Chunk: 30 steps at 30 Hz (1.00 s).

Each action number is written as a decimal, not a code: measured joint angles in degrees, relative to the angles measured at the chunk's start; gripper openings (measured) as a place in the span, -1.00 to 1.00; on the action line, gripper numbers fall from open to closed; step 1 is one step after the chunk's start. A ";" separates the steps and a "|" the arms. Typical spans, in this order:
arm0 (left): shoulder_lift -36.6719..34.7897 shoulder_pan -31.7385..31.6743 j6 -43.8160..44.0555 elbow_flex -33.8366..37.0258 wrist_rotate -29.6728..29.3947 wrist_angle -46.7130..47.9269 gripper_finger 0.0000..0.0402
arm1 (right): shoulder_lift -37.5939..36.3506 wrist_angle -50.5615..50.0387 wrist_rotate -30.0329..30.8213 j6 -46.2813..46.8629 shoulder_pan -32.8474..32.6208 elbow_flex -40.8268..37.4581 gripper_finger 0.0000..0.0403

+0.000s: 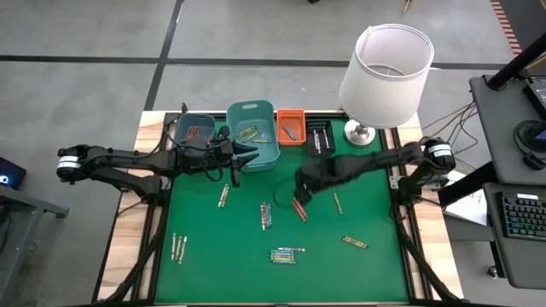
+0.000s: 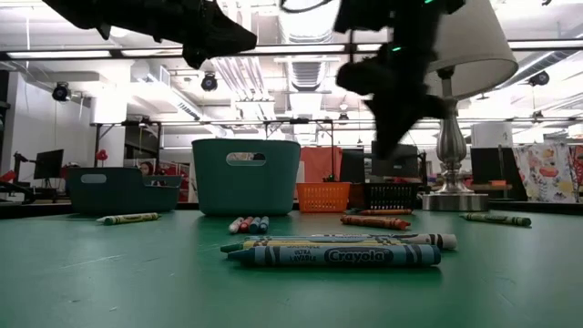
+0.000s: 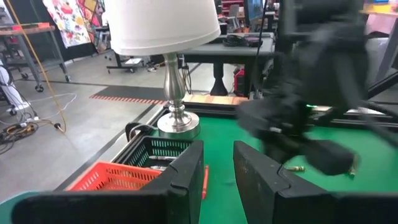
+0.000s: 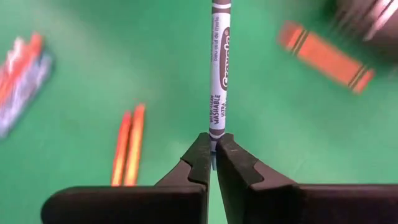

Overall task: Sort crayons
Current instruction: Put the blue crayon into the orange bin

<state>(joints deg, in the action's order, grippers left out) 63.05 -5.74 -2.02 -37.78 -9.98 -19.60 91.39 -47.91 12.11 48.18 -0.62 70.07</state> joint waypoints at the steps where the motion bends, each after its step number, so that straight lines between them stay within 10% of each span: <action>1: -0.02 0.00 0.00 0.00 0.00 -0.23 -0.65 | 0.09 1.04 1.24 -2.24 2.03 0.71 -0.94; 14: -2.20 0.00 -2.22 0.02 -0.13 -0.38 -0.65 | 11.05 9.34 4.43 -21.49 24.68 13.44 -0.94; 30: -2.40 0.00 -1.40 0.02 -0.15 0.92 -0.65 | 20.08 7.94 1.22 -29.50 27.98 20.56 -0.94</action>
<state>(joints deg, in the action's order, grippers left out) 60.64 -5.74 -3.42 -37.76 -10.13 -18.68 111.46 -39.97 13.33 18.67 27.36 90.63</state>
